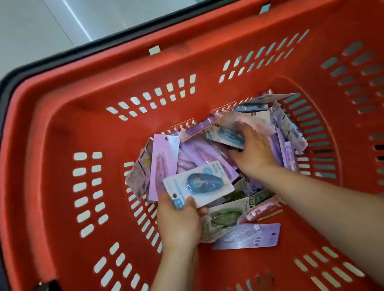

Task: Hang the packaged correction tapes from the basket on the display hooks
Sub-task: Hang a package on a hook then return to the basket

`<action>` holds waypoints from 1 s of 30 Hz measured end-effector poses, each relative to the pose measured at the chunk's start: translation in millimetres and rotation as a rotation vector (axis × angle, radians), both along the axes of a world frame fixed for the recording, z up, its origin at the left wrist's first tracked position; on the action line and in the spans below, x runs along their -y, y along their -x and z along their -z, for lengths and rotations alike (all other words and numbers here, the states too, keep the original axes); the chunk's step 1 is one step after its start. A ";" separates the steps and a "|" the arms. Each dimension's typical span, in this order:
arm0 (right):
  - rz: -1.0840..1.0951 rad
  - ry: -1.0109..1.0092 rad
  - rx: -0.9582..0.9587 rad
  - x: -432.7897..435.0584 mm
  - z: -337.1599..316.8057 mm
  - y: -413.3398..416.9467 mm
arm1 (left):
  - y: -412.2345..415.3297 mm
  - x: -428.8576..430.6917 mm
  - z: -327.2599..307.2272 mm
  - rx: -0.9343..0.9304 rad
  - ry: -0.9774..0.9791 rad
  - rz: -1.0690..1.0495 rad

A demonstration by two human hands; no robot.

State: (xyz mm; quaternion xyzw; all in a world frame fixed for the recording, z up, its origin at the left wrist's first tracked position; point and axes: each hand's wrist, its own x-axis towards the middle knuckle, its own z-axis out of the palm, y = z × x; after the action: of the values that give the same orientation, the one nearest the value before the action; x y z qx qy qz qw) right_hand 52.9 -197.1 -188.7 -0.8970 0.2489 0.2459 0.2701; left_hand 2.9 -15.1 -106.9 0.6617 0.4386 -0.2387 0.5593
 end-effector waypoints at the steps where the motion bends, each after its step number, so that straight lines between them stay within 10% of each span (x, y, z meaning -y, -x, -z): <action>1: -0.103 0.072 -0.060 -3.1 2.1 -0.7 | 2.3 -1.2 1.7 -0.009 -0.005 -0.005; 7: -0.373 0.374 0.003 3.0 -8.6 -8.1 | -0.5 -1.7 4.3 0.025 -0.048 0.037; 15: 0.315 -0.501 -0.057 9.4 -149.2 11.7 | -12.0 -9.0 -71.0 0.152 0.149 0.028; 21: -0.196 -0.025 0.398 -34.3 -190.8 59.0 | -14.1 -4.2 -129.8 0.106 0.426 -0.179; 30: -0.257 -0.122 0.244 -68.4 -217.1 77.4 | -7.4 24.0 -123.0 0.021 0.237 -0.494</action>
State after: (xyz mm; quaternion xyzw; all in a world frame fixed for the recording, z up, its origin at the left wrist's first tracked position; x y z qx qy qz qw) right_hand -24.4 -128.8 28.3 -0.9266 0.0821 0.1823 0.3186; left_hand 10.3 -39.1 16.1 0.4669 0.5498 -0.1381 0.6787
